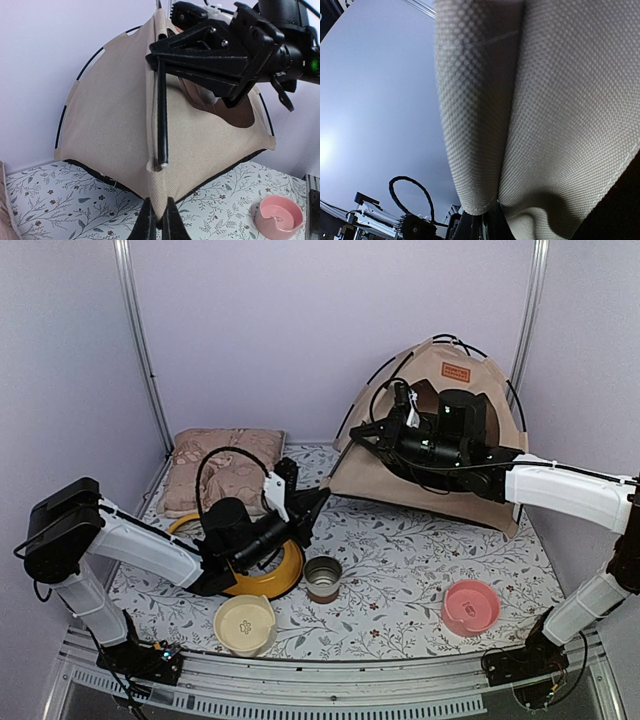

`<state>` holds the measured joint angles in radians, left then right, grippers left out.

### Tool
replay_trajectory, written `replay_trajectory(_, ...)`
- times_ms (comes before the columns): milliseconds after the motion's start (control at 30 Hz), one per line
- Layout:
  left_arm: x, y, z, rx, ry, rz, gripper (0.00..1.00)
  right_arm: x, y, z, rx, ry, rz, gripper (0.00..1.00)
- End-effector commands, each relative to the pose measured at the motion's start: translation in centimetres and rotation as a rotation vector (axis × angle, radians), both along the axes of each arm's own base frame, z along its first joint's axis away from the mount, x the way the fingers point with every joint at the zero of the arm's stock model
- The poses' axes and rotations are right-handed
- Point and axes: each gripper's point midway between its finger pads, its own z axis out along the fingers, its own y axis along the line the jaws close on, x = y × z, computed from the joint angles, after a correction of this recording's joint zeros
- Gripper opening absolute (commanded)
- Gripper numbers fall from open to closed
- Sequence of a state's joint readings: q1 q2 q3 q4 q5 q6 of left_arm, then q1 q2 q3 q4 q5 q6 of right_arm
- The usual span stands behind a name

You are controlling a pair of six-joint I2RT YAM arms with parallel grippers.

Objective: Set up the pet tent

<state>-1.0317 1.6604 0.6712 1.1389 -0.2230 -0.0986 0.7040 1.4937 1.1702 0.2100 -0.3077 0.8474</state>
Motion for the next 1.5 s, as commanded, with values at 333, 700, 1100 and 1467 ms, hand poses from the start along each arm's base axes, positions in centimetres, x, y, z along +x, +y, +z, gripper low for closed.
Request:
replay_trajectory(333, -1.1, -0.7, 1.4, 0.054, -0.076, 0.002, 0.0, 4.0, -3.8, -1.4, -0.02, 0.005, -0.206, 0.0)
replay_trajectory(700, -1.0, -1.2, 1.6, 0.084, -0.093, 0.022, 0.0, 3.6, -4.0, -2.5, -0.036, 0.022, -0.202, 0.0)
replay_trajectory(1100, 0.2, -1.7, 1.7, 0.106, -0.042, 0.023, 0.0, 2.2, -4.6, -4.6, -0.086, 0.032, -0.178, 0.0)
replay_trajectory(1467, 1.0, -2.9, 2.2, 0.129, -0.007, -0.008, 0.0, 1.9, -3.5, -6.2, -0.179, 0.008, -0.153, 0.0)
